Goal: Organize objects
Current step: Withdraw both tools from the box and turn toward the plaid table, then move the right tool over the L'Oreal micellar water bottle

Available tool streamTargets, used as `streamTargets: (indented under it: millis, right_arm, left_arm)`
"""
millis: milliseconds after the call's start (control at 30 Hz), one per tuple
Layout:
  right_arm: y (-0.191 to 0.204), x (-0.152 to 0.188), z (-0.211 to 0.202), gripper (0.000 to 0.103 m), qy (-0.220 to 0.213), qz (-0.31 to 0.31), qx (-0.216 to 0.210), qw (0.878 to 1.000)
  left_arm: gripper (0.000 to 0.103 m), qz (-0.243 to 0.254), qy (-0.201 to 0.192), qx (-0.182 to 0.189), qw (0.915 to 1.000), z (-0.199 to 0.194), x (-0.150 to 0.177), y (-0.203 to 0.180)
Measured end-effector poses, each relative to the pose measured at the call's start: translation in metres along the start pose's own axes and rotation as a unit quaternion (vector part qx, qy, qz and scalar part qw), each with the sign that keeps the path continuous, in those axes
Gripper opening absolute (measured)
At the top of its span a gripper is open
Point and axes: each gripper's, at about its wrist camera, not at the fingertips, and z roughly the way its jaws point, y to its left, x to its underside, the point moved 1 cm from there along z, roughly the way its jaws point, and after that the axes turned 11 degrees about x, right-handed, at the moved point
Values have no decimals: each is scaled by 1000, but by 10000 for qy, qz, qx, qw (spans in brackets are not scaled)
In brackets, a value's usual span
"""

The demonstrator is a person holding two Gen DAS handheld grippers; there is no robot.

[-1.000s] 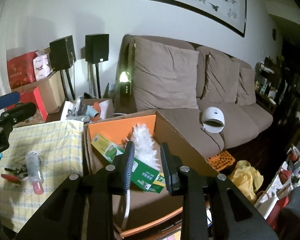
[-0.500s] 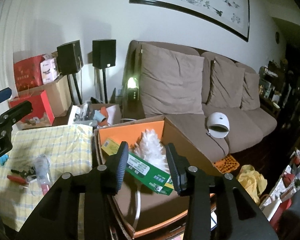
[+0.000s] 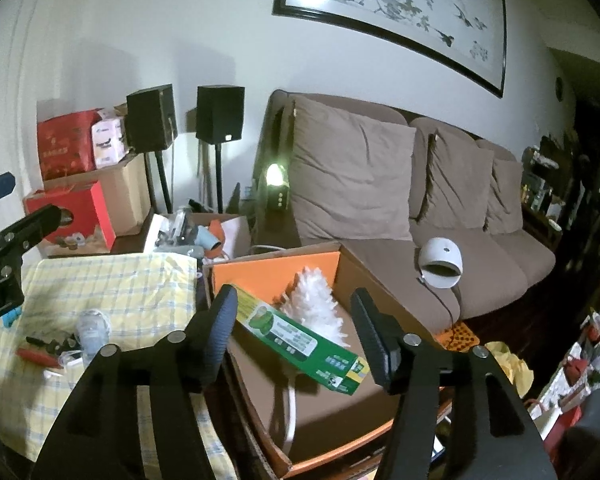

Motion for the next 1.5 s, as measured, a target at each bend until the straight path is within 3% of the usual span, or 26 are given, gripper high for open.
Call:
streamTargets:
  millis: [133,300,400,700,900,1200,1500]
  right_arm:
    - [7,0,-2,76,-32,-46,-45,10000]
    - [16,1,-3,82,-27,-169,-127,9998]
    - [20,0,-6,85,-55,-215,-179,9996]
    - [35,3,-14,90,-51,-339,-428,9985]
    - [60,10,-16,98,42,-555,-673,9962]
    - [103,23,-22,100,305,-621,-1160,9908]
    - [145,24,-21,100,531,-841,-1341,9860]
  left_arm:
    - [92,-108,62,-38,9999,-3,8,14]
    - [93,-432,201,-69,9988,-9,24,44]
    - [99,-667,289,-145,9972,-16,37,68]
    - [103,-1318,447,-793,9871,-45,78,147]
    - [103,-1485,763,-915,9817,-51,107,176]
    - [103,-1912,944,-1010,9718,-54,132,214]
    - [103,-2227,1105,-1069,9627,-55,154,240]
